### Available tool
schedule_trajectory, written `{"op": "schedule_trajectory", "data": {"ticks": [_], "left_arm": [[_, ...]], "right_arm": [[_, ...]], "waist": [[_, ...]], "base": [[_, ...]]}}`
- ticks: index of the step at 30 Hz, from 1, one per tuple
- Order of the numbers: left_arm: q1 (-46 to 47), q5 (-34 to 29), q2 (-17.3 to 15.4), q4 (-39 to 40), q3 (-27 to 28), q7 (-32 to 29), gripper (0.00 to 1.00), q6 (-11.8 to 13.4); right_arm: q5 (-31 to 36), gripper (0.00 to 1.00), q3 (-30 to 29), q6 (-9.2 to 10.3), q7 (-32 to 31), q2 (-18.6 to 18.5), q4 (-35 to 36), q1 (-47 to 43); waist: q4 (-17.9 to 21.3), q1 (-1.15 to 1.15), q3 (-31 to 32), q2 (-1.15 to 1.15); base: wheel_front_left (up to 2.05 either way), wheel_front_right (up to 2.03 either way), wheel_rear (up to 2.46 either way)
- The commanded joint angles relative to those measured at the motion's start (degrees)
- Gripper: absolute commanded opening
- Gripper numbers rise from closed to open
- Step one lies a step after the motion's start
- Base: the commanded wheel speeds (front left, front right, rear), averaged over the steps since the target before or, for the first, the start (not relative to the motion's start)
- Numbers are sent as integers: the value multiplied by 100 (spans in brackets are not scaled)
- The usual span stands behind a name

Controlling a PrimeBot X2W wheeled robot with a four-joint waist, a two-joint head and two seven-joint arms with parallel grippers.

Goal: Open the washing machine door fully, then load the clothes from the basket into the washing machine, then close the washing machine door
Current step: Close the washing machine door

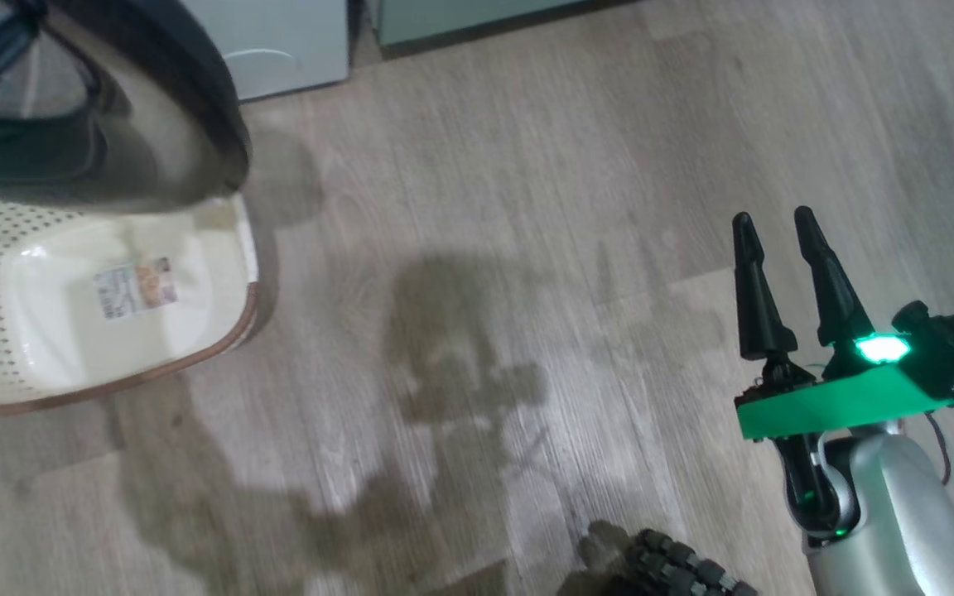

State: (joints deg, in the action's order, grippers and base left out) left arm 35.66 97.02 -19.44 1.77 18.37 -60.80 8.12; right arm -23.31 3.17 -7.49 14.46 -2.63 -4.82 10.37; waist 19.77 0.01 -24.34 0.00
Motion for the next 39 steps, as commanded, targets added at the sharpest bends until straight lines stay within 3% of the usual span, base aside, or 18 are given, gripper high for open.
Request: {"op": "schedule_trajectory", "data": {"ticks": [1, 8, 15, 20, 26, 28, 30, 31, 39], "left_arm": [[191, -77, -310, 126, 147, 44, 0, 26], [963, -358, -338, -511, -5, 416, 0, 149], [1599, -669, -261, -1225, -66, 957, 0, 72], [1734, -677, -189, -1622, -96, 1011, 0, -121], [1052, -316, -10, -1505, 282, 892, 0, -580], [737, -125, 134, -1408, 508, 906, 42, -742], [393, 39, 334, -1295, 698, 936, 96, -905], [214, 89, 435, -1240, 783, 971, 100, -985], [-940, 311, 1195, -871, 1209, 1158, 100, -1433]], "right_arm": [[-36, 100, 138, 0, 52, -25, 209, 139], [-178, 100, 218, 0, 53, -25, 238, 203], [-280, 100, 262, 0, 53, -25, 215, 251], [-263, 100, 234, 0, 53, -25, 198, 243], [-131, 100, 169, 0, 53, -25, 170, 217], [-79, 100, 144, 0, 53, -25, 168, 206], [-14, 100, 108, 0, 53, -25, 160, 190], [20, 100, 93, 0, 53, -25, 152, 183], [253, 100, 29, 0, 53, -25, 89, 171]], "waist": [[121, -1, -105, 0], [347, -1, -242, 0], [446, -1, -286, 0], [333, -1, -193, 0], [17, -1, 24, 0], [-116, -1, 87, 0], [-277, -1, 156, 0], [-359, -1, 188, 0], [-849, -1, 414, 0]], "base": [[0, 0, 0], [0, 0, 0], [0, 0, 0], [0, 0, 0], [0, 0, 0], [0, 0, 0], [0, 0, 0], [0, 0, 0], [0, 0, 0]]}}
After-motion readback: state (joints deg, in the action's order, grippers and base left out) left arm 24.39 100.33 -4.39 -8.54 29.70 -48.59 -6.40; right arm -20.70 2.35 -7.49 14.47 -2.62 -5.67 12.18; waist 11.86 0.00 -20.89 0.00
